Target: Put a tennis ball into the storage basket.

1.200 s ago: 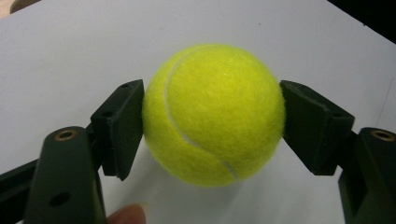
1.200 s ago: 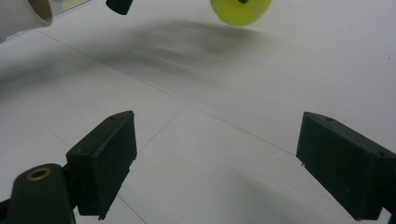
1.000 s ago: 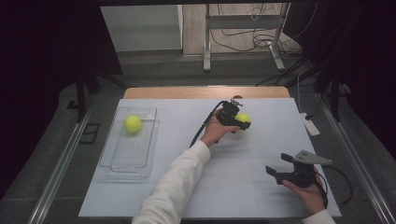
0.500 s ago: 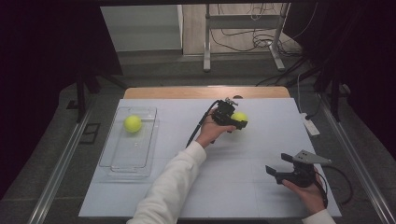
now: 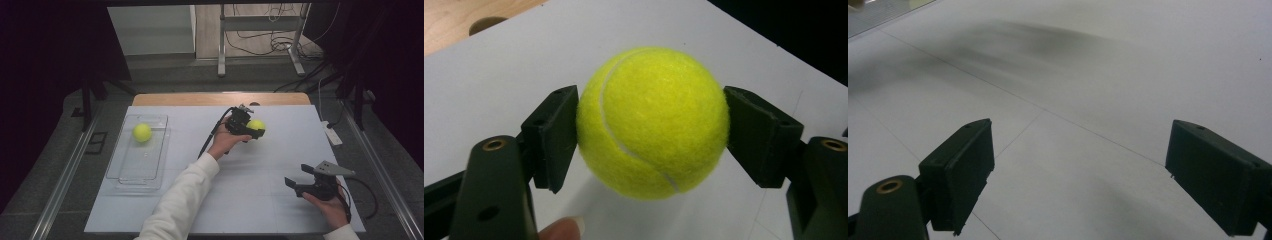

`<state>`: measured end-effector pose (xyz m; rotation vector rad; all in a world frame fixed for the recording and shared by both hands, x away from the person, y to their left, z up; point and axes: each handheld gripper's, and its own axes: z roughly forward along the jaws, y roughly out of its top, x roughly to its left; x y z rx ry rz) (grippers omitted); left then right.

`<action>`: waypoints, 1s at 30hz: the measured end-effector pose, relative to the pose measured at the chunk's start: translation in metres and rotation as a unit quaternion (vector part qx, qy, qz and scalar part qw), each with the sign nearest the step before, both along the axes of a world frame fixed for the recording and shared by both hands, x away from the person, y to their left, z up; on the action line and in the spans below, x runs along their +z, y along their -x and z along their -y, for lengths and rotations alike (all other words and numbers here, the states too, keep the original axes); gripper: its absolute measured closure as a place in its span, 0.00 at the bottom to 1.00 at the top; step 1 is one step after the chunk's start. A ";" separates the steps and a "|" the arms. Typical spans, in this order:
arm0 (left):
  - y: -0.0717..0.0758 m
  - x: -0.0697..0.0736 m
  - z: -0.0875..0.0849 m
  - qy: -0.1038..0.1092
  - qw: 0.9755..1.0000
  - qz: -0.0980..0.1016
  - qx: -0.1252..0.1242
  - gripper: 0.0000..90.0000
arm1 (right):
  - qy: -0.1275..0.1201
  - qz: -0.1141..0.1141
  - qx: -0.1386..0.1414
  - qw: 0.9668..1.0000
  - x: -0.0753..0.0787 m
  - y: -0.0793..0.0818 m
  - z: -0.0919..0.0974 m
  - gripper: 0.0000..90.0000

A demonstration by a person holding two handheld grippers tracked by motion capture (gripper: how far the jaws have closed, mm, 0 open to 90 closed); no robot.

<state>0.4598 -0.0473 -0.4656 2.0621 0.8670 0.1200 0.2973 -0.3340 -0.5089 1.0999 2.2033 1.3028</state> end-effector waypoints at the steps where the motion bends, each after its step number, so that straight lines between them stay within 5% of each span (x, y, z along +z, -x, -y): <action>1: 0.001 0.001 -0.001 0.000 1.000 0.003 0.000 0.30 | 0.000 0.000 0.000 1.000 0.000 0.000 0.000 0.14; 30: 0.020 0.014 -0.021 0.026 0.999 0.018 0.002 0.30 | 0.005 -0.001 -0.003 1.000 -0.001 -0.001 -0.001 0.14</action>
